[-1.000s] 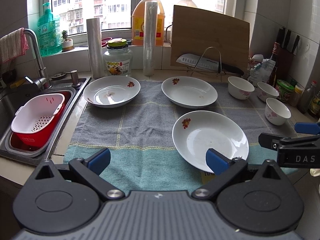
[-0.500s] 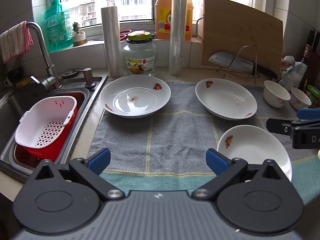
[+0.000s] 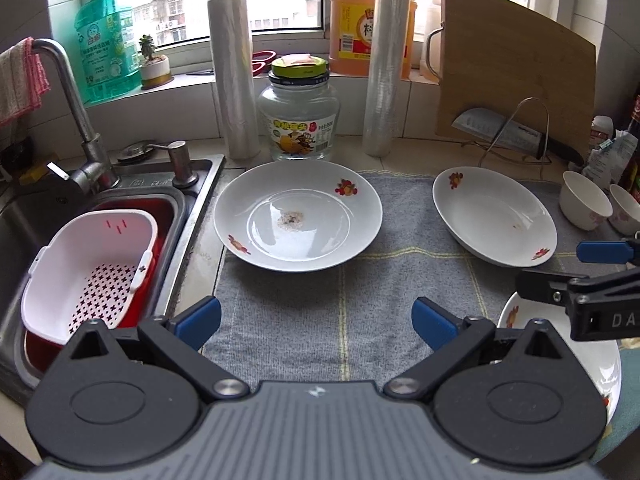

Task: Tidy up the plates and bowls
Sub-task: 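Move the left gripper to the rim of the stained flower plate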

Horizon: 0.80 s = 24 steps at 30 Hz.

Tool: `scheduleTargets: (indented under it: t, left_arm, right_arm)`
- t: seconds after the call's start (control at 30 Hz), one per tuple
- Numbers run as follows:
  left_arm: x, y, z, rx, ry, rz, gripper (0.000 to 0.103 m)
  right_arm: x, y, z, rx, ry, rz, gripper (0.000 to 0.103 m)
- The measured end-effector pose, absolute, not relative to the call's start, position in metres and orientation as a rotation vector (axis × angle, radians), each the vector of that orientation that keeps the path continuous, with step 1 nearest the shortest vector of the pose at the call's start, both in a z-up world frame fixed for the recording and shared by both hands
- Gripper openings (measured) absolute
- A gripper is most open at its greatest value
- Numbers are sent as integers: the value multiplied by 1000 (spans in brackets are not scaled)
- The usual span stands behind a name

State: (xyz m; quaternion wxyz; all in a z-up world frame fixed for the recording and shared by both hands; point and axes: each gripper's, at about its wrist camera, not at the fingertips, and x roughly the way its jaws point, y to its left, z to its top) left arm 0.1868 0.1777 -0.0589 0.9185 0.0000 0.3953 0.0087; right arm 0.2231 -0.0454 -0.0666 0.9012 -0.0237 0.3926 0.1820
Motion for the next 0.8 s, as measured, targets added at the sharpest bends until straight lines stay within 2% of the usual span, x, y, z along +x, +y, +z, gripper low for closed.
scheduleTargets:
  t: [0.5,0.8]
  left_arm:
    - [278,246,-69,152,826,-181,101]
    - [325,258,-84,195,873,-269,101]
  right_arm:
    - [245,45,-87,-110,824,324,103]
    - [259,101,-125,-203,869,386,103]
